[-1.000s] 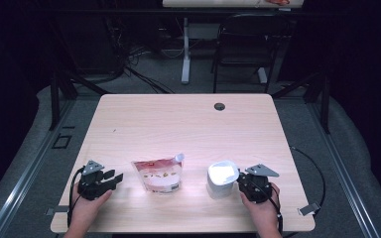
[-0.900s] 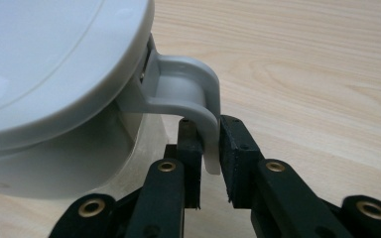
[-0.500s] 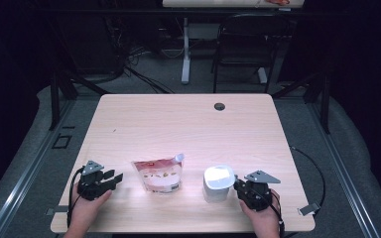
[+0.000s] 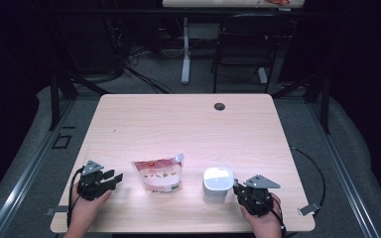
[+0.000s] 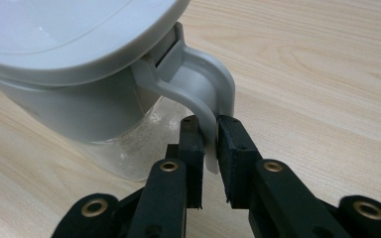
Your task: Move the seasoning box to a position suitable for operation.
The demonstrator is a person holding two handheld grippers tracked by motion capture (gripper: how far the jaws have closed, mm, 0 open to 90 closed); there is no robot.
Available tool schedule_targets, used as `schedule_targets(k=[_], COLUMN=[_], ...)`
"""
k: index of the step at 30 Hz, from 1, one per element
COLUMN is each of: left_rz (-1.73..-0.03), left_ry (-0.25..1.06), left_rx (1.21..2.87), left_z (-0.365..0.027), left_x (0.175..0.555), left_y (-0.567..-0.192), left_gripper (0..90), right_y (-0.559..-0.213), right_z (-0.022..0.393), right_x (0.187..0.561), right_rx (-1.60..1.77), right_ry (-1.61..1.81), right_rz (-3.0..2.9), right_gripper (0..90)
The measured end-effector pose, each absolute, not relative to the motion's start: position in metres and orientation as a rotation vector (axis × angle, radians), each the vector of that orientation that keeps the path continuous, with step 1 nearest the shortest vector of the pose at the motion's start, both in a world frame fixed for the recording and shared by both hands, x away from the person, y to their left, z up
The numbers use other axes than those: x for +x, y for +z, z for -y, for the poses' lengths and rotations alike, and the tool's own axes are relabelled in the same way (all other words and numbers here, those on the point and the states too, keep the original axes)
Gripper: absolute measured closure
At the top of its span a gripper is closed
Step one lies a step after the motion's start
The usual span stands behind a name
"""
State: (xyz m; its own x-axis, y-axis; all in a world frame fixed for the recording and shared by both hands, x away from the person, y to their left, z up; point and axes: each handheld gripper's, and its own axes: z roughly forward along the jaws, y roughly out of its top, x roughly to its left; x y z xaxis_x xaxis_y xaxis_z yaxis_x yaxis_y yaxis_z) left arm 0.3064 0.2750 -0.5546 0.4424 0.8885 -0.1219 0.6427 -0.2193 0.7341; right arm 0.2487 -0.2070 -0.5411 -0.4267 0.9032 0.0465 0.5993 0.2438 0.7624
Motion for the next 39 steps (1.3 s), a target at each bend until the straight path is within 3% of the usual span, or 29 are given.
schedule_targets(k=[25,39], left_rz=[-1.295,-1.298], left_ry=[0.415,0.413], left_rx=[1.946,1.940], left_z=[-0.275,-0.278], left_x=[0.307,0.308], left_y=[-0.554,-0.554], left_gripper=[58.5,58.7], right_y=[-0.517,-0.490], right_z=[0.217,0.225], right_x=[0.229,0.248], right_rx=[1.309,1.323], right_ry=[1.142,1.095], right_rz=[-2.096,-2.084], right_gripper=[79.0,72.5])
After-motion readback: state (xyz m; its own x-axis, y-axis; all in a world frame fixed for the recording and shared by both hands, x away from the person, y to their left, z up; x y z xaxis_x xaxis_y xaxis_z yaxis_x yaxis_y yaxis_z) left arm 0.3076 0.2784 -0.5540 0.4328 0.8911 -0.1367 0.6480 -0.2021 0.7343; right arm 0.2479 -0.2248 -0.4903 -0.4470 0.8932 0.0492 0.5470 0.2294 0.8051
